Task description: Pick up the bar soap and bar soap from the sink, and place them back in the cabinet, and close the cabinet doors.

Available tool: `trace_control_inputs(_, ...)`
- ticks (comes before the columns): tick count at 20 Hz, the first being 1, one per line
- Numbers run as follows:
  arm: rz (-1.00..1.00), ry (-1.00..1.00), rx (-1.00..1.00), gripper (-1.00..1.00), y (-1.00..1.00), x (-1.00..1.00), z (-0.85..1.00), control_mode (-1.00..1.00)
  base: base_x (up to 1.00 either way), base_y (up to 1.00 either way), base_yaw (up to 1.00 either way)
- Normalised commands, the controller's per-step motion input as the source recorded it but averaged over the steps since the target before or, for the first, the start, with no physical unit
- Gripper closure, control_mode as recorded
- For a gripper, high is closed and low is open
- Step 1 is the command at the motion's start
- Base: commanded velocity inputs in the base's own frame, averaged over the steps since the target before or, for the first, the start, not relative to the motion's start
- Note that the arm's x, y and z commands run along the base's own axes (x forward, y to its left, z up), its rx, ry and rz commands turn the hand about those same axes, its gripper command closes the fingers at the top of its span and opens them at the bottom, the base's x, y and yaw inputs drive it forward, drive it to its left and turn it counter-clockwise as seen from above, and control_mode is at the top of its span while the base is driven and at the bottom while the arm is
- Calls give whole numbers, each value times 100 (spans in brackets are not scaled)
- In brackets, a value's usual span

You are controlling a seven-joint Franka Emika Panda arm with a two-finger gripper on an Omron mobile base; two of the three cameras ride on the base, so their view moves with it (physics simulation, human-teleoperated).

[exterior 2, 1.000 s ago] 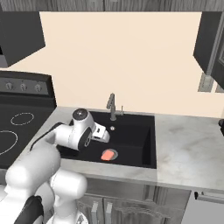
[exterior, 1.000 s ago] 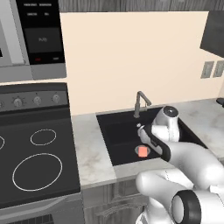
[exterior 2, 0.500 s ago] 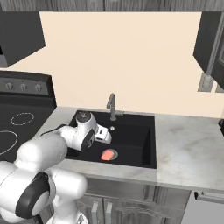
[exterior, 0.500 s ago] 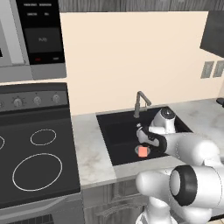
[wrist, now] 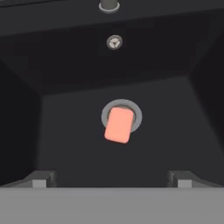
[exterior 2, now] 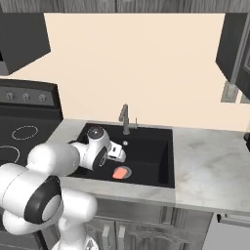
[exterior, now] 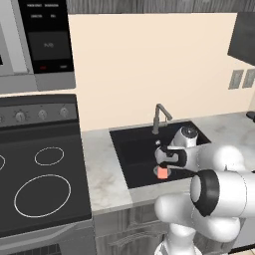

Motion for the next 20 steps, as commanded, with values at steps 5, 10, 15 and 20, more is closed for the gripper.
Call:
trace_control_inputs(5, 0, 1, 0, -100, 0, 1, -23, -100, 0, 0, 0)
trace_control_inputs(10, 0, 1, 0, -100, 0, 4, -22, -100, 0, 0, 0)
trace_control_inputs(15, 0, 0, 0, -100, 0, 18, -25, -100, 0, 0, 0)
trace_control_inputs(20, 0, 0, 0, -100, 0, 17, -24, -100, 0, 0, 0)
